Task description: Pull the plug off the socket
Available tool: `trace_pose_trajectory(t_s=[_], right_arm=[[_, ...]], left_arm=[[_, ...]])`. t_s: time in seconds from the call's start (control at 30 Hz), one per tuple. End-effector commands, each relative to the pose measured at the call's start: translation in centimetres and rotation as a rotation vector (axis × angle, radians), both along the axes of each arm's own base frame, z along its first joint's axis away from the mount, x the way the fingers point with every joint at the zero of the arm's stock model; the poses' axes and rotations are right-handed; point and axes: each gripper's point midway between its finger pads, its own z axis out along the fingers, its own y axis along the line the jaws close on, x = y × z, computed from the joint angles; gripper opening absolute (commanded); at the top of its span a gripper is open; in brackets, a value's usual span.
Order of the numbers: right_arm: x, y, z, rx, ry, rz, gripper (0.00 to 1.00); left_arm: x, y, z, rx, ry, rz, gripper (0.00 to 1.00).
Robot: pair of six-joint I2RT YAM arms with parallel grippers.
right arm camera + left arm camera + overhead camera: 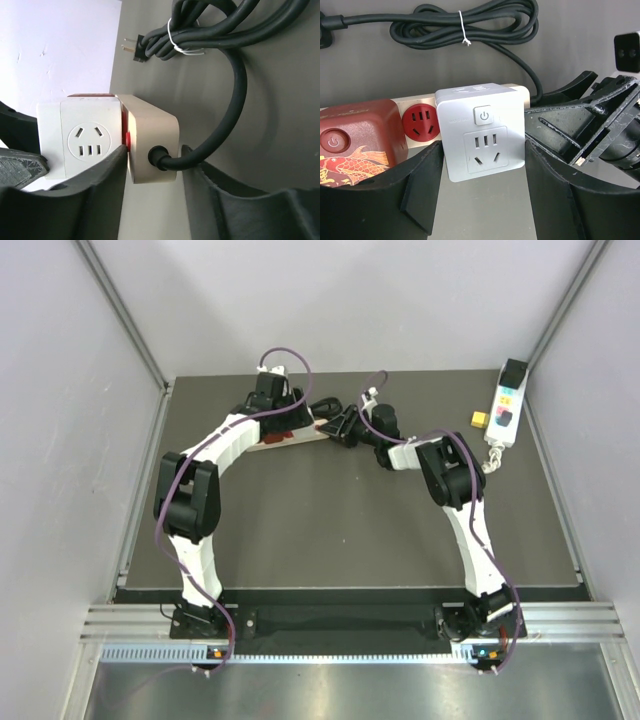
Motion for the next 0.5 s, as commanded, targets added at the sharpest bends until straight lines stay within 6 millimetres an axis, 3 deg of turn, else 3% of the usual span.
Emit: trace_pose_trajectory(t_s=[0.0,0.13,0.23,0.47], right_arm=[[1.2,0.5,0.7,0.010,-0.050,-0.026,0.42],[1.4,0.5,0.4,0.001,-0.041,-0.038,0.22],[1.6,0.4,-0.2,-0.035,-0.029,-0.057,0.00],[1.4,0.4,-1.9,-0.229,0.013,-0.115,0.00]], left_arm=[[0.9,-1.9,9.7,-0.135,-0.238,-0.048,0.00],[0.6,-1.9,9.3,-0.136,-0.228,-0.045,0.00],[0.5,-1.9,9.6,-0.148,-0.230,-0.043,0.00],[0.0,-3.3,10.9,-0.230,-0.266,-0.067,0.00]])
